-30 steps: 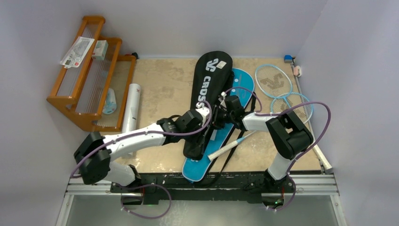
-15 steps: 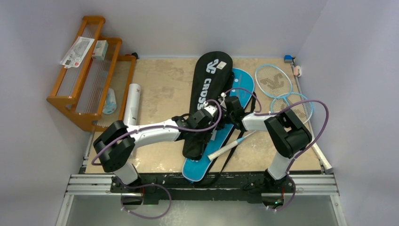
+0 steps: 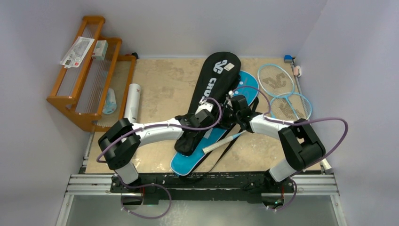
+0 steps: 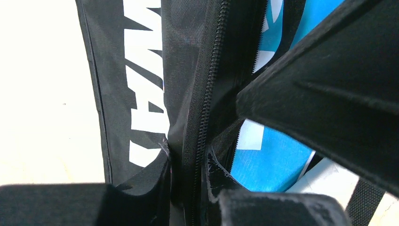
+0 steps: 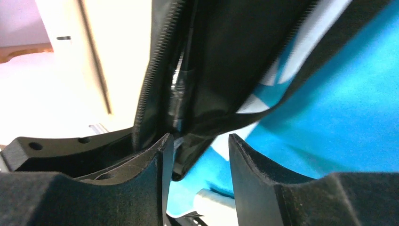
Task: Pack up the badminton gear
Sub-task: Place the racket in the racket bag, then zip the racket bag at the center of the board.
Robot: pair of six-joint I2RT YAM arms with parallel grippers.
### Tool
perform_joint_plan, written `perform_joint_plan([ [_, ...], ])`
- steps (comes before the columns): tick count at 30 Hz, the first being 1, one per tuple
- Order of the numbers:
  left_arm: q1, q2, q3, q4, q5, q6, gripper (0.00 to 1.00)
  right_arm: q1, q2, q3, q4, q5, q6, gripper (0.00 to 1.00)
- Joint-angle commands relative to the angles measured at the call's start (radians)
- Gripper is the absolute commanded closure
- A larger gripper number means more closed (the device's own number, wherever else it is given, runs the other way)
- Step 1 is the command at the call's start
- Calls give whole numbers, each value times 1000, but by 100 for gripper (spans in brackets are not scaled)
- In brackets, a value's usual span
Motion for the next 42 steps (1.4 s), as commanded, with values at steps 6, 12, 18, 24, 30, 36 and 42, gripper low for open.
perform_joint_plan([
  [6, 49, -94, -51, 78, 123, 8, 100, 0, 19, 116, -213, 180, -77, 56],
  [12, 78, -130, -69, 93, 176, 10, 100, 24, 87, 173, -184, 152, -54, 58],
  [18, 108, -152, -89, 122, 234, 10, 100, 64, 156, 232, -217, 171, -43, 60],
  [24, 142, -154, -90, 138, 266, 27, 100, 68, 140, 204, -223, 148, -61, 95],
  [30, 175, -141, -62, 149, 290, 53, 100, 68, 61, 144, -276, 126, -115, 100],
  [36, 236, -84, -46, 210, 333, 50, 100, 85, -23, 88, -321, -11, -198, 100],
  [42, 310, -17, -10, 300, 456, 11, 100, 119, -61, 95, -398, -102, -296, 100],
])
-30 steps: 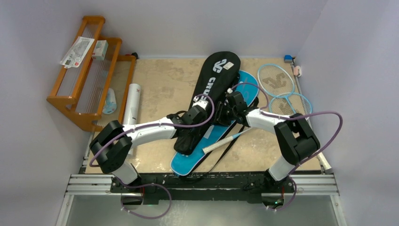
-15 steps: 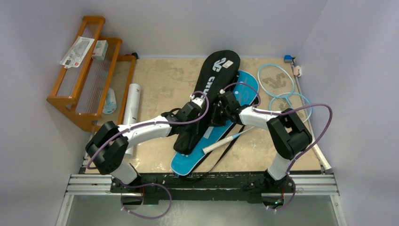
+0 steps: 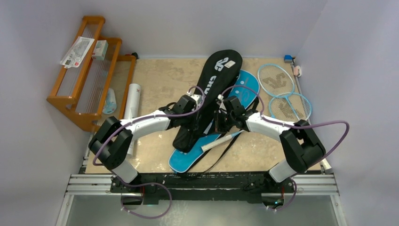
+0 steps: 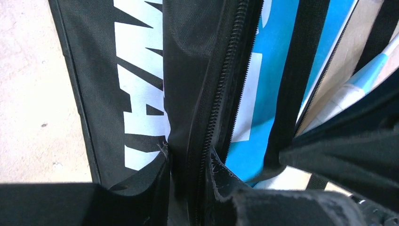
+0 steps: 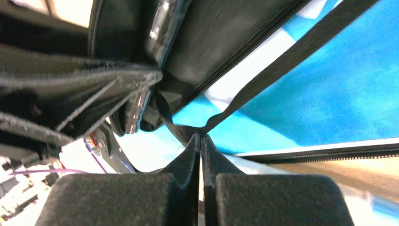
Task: Pack up the badminton gear
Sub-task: Zip the racket bag at the center of the board.
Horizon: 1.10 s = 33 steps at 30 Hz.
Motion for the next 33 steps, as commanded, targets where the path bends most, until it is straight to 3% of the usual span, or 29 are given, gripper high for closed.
perform_joint_plan([
  [1, 72, 68, 77, 197, 70, -38, 100, 29, -51, 6, -114, -132, -112, 100],
  [11, 137, 129, 134, 183, 92, -31, 100, 28, -247, 115, -378, -65, -231, 100],
  [21, 136, 200, 163, 154, 85, -10, 100, -8, -327, 179, -423, 1, -243, 100],
  [22, 136, 196, 159, 151, 81, -8, 100, -14, -310, 185, -431, 23, -244, 97],
  [25, 133, 173, 143, 147, 69, 14, 100, -17, -257, 185, -430, 83, -227, 74],
  [28, 128, 160, 133, 114, 26, 52, 100, -72, -229, 147, -364, 99, -175, 64],
  [33, 108, 111, 99, 51, -164, 107, 99, -261, -209, 83, -218, -21, -103, 64],
])
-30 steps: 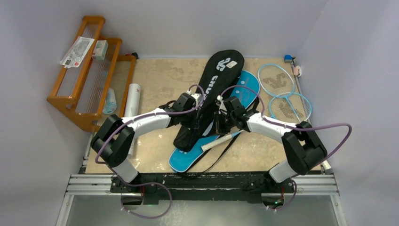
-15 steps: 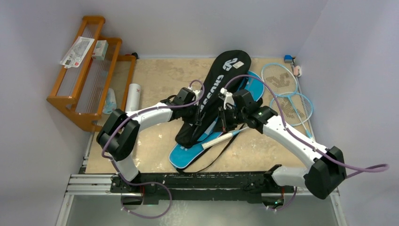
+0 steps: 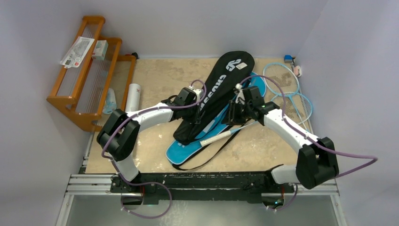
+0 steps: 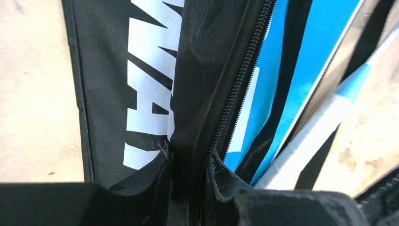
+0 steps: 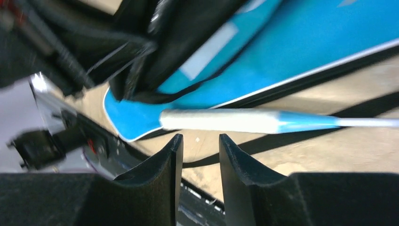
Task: Pack up the badminton gear
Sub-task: Zip the racket bag at the center of the board.
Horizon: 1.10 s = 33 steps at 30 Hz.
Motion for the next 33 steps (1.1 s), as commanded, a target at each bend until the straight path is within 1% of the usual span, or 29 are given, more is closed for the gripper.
perform_joint_plan([
  [1, 18, -41, -42, 43, -340, 61, 100, -140, 8, -20, 139, -48, 78, 63],
  [2, 15, -58, -50, 35, -360, 69, 100, -152, 15, -10, 154, -26, 85, 59],
  [5, 3, -126, -82, 30, -397, 91, 100, -180, 40, 21, 192, 54, 116, 37],
  [7, -9, -172, -109, 41, -410, 105, 100, -204, 55, 32, 235, 95, 156, 28],
  [8, -14, -190, -122, 48, -405, 112, 100, -217, 65, 37, 262, 108, 186, 25],
  [11, -29, -230, -149, 62, -395, 114, 100, -251, 108, 65, 338, 136, 257, 22],
  [13, -35, -248, -165, 74, -386, 112, 100, -264, 144, 99, 366, 175, 292, 18],
  [18, -45, -290, -187, 63, -375, 95, 100, -295, 225, 149, 467, 213, 328, 6],
  [21, -50, -324, -194, 40, -347, 79, 100, -317, 285, 197, 498, 250, 321, 2],
  [23, -55, -352, -196, 28, -325, 66, 100, -345, 343, 251, 499, 247, 316, 2],
  [30, -59, -440, -229, 14, -270, 42, 100, -408, 542, 432, 552, 194, 254, 9],
  [33, -59, -465, -250, 25, -254, 42, 100, -433, 642, 522, 559, 112, 249, 10],
])
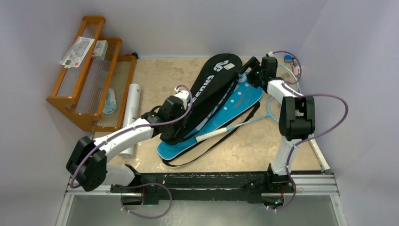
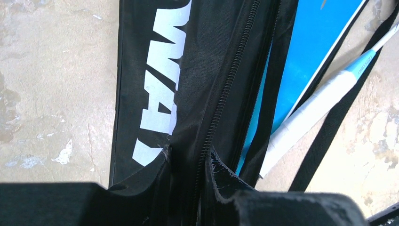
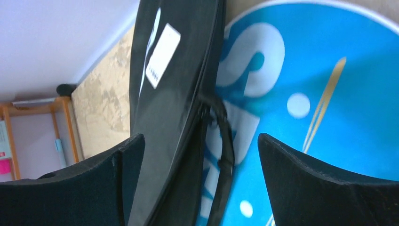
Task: Pack up the badminton gear
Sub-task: Zip the racket bag at the center of the board.
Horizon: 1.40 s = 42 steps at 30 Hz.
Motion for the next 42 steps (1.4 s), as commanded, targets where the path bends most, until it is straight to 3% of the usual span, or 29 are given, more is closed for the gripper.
perform_joint_plan([
  [1, -6, -69, -29, 50, 44, -26, 100, -34, 114, 148, 53, -110, -31, 10],
  [7, -5, -93, -60, 73, 77, -24, 100, -40, 302, 345, 47, -228, -32, 10],
  [11, -5, -84, -75, 78, 88, -30, 100, -40, 404, 478, -18, -260, -21, 19],
  [14, -5, -90, -90, 85, 88, -29, 100, -41, 436, 512, -11, -283, -3, 35],
  [18, -5, -95, -104, 95, 69, -10, 100, -40, 397, 481, -3, -308, 27, 69],
  [20, -5, -93, -101, 92, 47, 4, 100, -40, 337, 428, 12, -307, 38, 79],
  [22, -6, -92, -98, 92, 27, 15, 100, -41, 270, 395, -10, -294, 41, 83],
  [30, -16, -96, -121, 167, -50, 86, 80, -41, 77, 452, -340, -220, 48, 99],
  [34, -43, -95, -118, 199, -106, 138, 70, -40, -46, 364, -458, -129, 89, 99],
  [39, -113, -106, -130, 288, -126, 193, 41, -41, -236, 168, -483, 20, 187, 92],
  [42, -146, -122, -136, 364, -75, 222, 31, -40, -328, 67, -515, 86, 251, 91],
])
